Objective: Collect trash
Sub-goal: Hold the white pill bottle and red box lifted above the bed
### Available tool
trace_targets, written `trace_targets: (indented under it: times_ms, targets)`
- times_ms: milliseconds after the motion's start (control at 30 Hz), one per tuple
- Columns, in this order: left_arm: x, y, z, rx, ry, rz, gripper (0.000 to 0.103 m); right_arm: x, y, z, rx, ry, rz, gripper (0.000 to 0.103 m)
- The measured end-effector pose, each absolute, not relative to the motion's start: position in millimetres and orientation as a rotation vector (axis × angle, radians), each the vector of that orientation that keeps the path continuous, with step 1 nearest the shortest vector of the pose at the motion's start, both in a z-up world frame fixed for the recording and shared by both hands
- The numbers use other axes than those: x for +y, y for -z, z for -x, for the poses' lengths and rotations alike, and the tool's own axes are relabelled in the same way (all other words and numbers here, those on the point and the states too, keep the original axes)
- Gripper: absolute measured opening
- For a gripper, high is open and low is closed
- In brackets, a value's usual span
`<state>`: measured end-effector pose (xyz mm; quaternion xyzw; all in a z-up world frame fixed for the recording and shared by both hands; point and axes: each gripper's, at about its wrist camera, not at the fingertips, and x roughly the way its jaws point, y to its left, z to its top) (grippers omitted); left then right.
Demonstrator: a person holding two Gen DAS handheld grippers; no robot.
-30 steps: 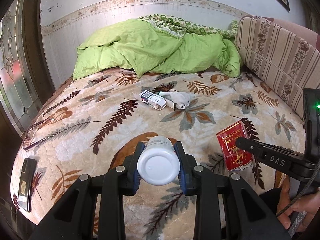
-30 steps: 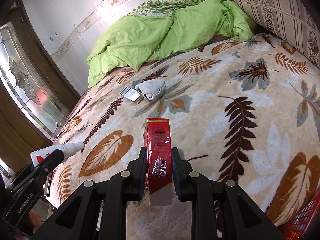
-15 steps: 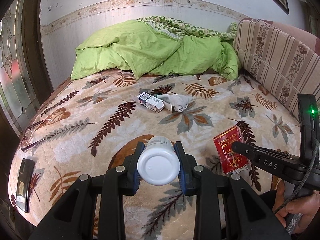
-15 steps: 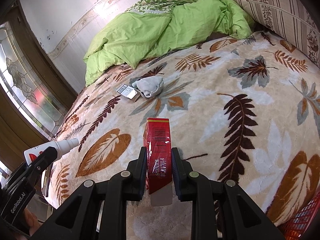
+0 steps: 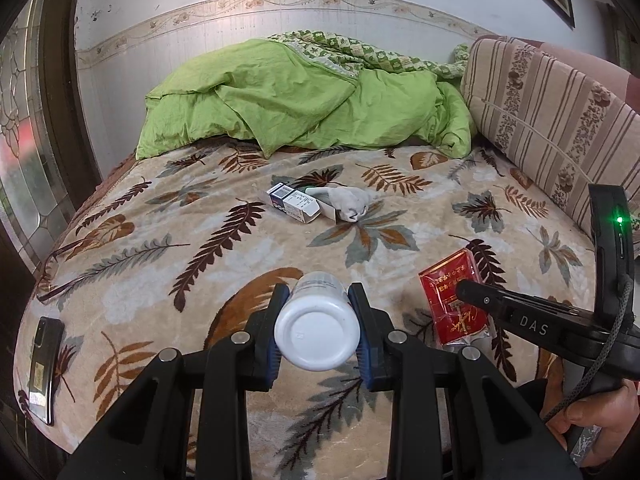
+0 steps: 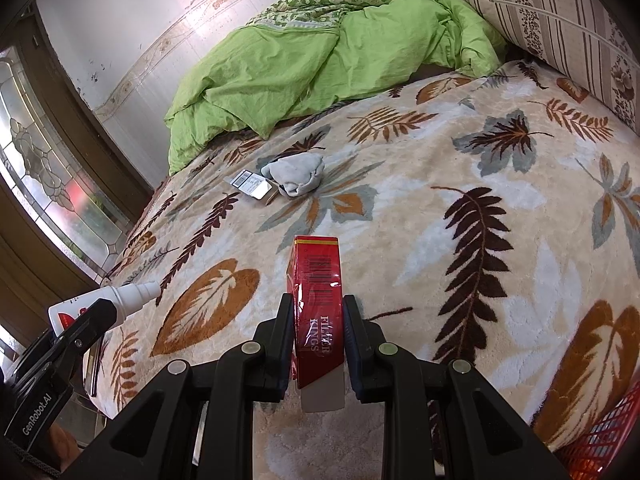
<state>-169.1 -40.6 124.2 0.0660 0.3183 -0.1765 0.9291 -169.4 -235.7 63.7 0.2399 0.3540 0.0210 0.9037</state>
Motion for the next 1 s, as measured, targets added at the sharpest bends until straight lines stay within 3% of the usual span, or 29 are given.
trace_targets:
  times_ms: [1000]
  targets:
    - [-51.1, -124.2, 171.9, 0.651, 0.376, -0.143, 0.029, -238.7, -63.8, 171.5, 0.724, -0.041, -0.5, 0.024]
